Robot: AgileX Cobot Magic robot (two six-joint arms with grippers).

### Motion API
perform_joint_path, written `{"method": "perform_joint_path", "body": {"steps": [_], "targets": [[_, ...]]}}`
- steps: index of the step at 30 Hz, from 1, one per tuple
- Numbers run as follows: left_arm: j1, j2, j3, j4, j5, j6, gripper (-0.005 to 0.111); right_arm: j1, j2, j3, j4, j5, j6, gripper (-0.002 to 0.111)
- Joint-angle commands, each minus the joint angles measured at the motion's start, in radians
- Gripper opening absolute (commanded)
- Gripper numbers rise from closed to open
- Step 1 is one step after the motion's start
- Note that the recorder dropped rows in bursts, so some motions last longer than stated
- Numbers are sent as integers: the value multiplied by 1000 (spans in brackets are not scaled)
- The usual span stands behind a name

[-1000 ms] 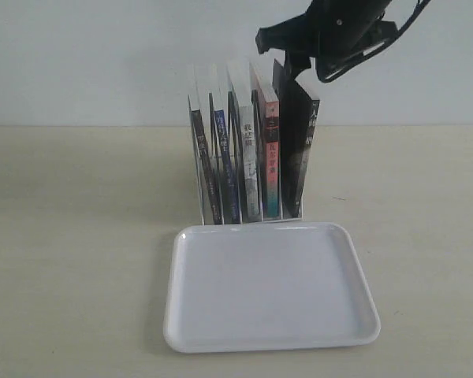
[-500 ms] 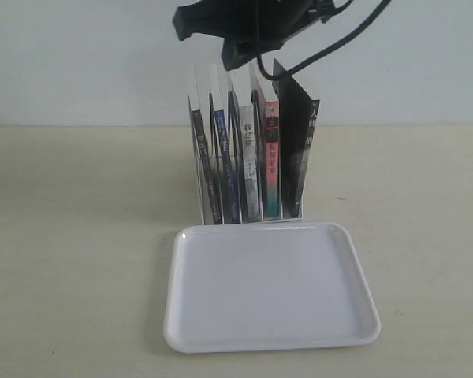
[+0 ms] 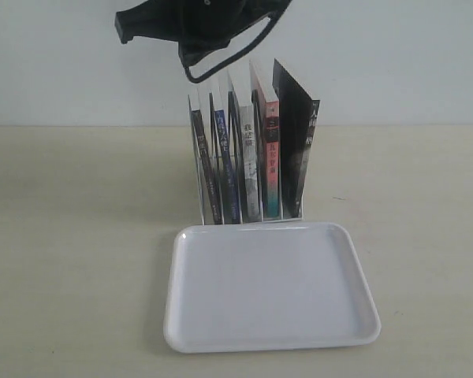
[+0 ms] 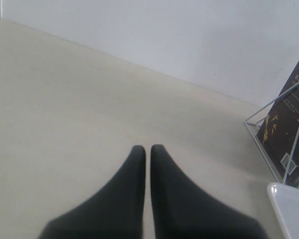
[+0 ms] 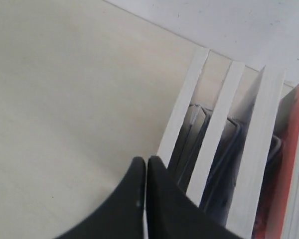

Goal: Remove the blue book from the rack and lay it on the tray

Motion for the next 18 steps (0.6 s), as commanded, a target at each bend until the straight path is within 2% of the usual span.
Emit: {"method": "perform_joint_path", "body": {"steps": [1,5,10,11,18], "targets": [[2,-3,3,0,-13,4,4,13,75,-123,-36,91,7,0],[2,-3,3,0,-13,4,4,16,112,-167,-38,145,-2,4],[2,-3,3,0,-13,4,4,16,128,-167,-38,143,-2,41],[2,-3,3,0,-13,4,4,16,130,-167,-40,141,3,44],[2,-3,3,0,-13,4,4,16,132,-167,-40,135,25,44]]}}
